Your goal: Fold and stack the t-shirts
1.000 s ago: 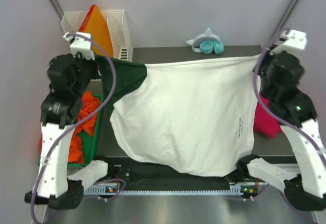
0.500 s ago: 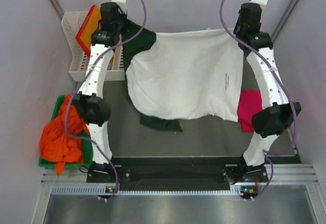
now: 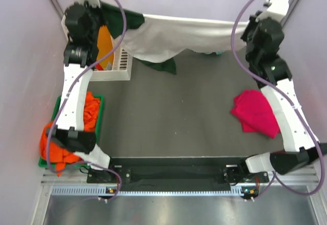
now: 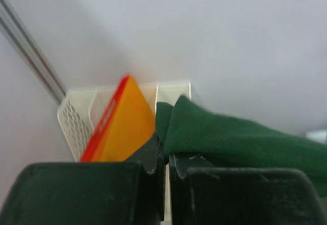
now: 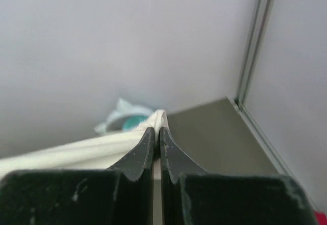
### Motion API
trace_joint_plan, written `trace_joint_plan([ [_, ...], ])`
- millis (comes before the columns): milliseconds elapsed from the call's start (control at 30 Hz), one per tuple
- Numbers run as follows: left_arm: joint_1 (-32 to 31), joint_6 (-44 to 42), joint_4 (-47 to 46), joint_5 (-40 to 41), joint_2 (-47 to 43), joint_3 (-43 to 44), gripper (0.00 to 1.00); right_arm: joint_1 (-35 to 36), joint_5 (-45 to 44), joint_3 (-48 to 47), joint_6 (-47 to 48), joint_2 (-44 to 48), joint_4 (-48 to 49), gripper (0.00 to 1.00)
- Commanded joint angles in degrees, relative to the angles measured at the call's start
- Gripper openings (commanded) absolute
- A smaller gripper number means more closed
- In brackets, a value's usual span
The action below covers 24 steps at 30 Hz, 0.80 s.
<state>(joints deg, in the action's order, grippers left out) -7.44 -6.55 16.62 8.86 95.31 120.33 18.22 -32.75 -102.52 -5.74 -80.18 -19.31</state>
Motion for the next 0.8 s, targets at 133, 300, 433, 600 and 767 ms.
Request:
trace_joint_plan([
  [133,0.24,0.57,-5.47,-3.67,-15.31,-45.74,0.00,0.41,-1.97,34.99,-6.47,10.46,8.41,0.00],
  [300,0.24,-1.71,5.85,-7.62,-25.86,-55.81,0.00,3.31,-3.63,47.05,-9.72,16.63,3.68,0.00],
  [433,0.24,-5.75,17.55,-14.29,-34.38,-58.72,0.00,7.52,-5.30,52.33,-14.37,23.47,-3.51,0.00],
  [600,0.24,-8.92,31.70,-16.86,-36.86,-56.79,0.00,8.15,-5.57,55.93,-17.72,28.67,-11.08,0.00],
  [767,0.24,-9.19,34.70,-16.86,-39.67,-57.75,0.00,8.59,-4.43,57.87,-20.36,33.07,-14.78,0.00],
])
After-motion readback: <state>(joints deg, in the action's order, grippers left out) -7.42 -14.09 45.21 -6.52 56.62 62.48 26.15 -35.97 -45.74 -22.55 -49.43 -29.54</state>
